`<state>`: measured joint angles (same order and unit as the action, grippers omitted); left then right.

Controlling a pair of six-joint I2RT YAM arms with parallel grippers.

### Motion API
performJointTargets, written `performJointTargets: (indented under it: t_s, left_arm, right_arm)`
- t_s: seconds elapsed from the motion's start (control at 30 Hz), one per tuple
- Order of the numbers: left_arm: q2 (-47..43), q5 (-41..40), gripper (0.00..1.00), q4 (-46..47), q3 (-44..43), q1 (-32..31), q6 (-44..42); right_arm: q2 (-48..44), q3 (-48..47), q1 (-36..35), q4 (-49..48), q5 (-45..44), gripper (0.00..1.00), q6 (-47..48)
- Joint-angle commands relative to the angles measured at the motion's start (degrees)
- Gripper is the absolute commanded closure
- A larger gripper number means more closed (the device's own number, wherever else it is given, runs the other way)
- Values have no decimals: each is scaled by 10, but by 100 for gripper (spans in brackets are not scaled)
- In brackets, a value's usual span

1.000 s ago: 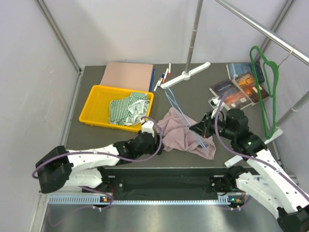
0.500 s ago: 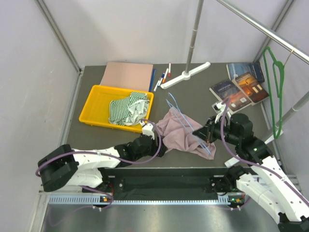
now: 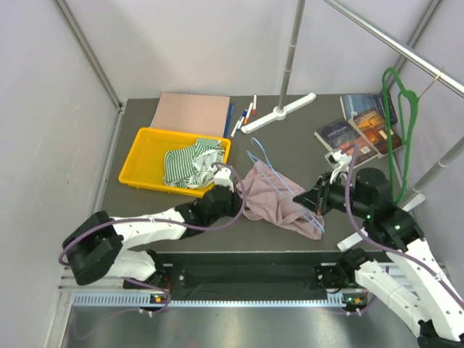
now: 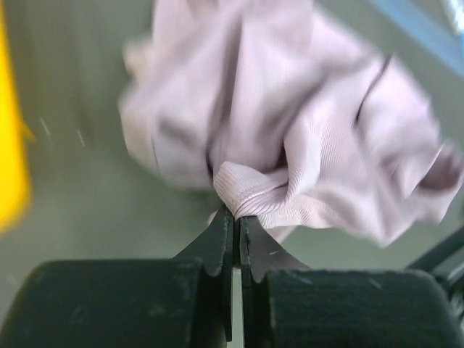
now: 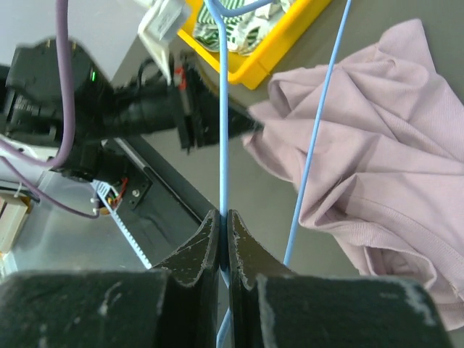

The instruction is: Place the tank top on the hanger

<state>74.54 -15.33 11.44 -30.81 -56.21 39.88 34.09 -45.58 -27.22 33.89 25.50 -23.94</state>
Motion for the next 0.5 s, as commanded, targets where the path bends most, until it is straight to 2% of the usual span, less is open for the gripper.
performJointTargets:
  t_s: [0.0, 0.17, 0.3, 0.47]
  left_arm:
    - [-2, 9, 100, -5, -73, 60, -55]
    - [38, 49, 100, -37, -146, 132, -88]
    - [73, 78, 100, -56, -181, 156, -102]
    - [75, 80, 100, -66, -199, 161, -115]
  right_arm:
    - [-12, -59, -6, 49, 14, 100, 17]
    - [-28, -84, -6, 89, 13, 100, 20]
    - [-34, -99, -6, 106, 23, 100, 13]
    - [-47, -73, -6, 87, 47, 100, -12]
